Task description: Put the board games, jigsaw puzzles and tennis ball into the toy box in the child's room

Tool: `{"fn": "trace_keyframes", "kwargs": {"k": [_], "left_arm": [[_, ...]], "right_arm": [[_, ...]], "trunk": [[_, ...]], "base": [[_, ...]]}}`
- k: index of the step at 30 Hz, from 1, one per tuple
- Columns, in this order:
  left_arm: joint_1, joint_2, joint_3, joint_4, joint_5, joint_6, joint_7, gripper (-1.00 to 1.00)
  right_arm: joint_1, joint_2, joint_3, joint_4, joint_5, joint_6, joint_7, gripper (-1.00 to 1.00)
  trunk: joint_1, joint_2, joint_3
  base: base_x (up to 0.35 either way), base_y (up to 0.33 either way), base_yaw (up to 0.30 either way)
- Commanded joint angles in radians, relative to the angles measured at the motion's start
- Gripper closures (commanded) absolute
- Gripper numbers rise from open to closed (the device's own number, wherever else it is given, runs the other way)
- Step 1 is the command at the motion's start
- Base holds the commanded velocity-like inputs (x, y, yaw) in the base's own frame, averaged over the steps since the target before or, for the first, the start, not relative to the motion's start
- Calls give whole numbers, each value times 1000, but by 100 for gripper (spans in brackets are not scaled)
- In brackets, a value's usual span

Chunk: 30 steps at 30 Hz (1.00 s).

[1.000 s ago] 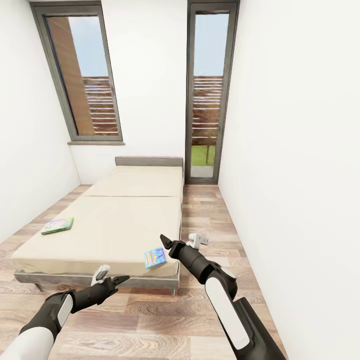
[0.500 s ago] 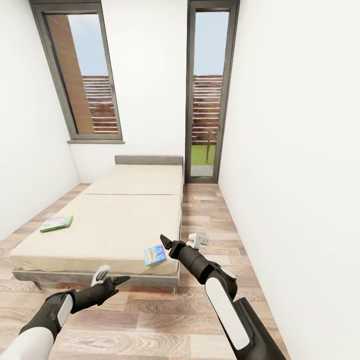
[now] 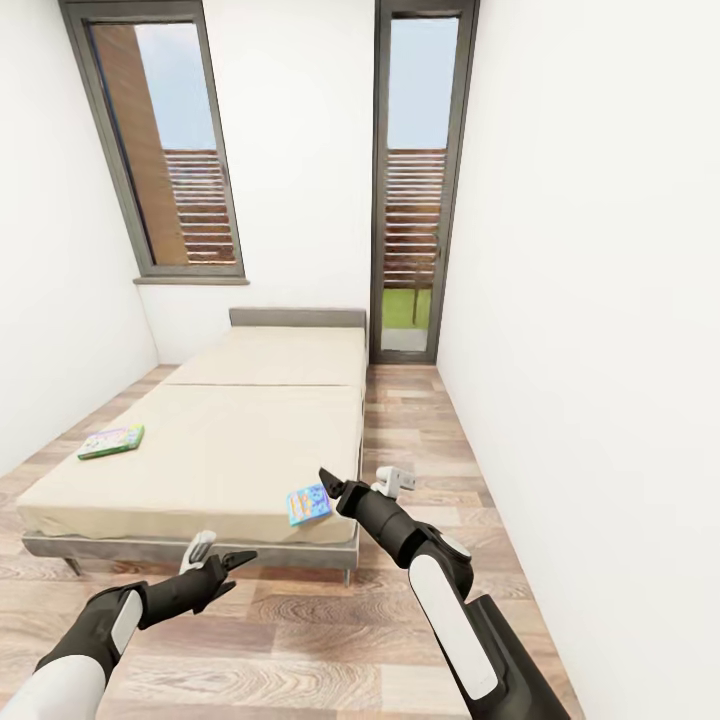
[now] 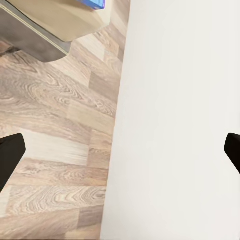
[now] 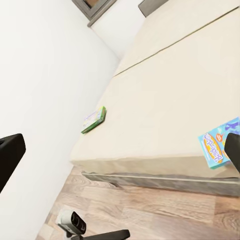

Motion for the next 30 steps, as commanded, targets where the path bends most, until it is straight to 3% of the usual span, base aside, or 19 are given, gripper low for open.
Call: {"fn": "trace_keyframes", "kwargs": {"k": [1,13,30], "left_arm": [[-1,-1,9,0,-7,14,-6,-100],[-1,-1,16,0,-7,110,-9,-100],[-1,1,19,0,-6,168,-12,-100]], "right_arm": [[-1,0,1,-1,-11,3,-10,-100],[0,-1,1,-2,-11,1,-10,-100],[1,-4,1,7,-11,-33,-9,-100]], "trunk": [[4,-8,-4],[50,-92,-42],[115,-211,-95]], "base": [[0,0,0],[0,0,0],[0,0,0]]}}
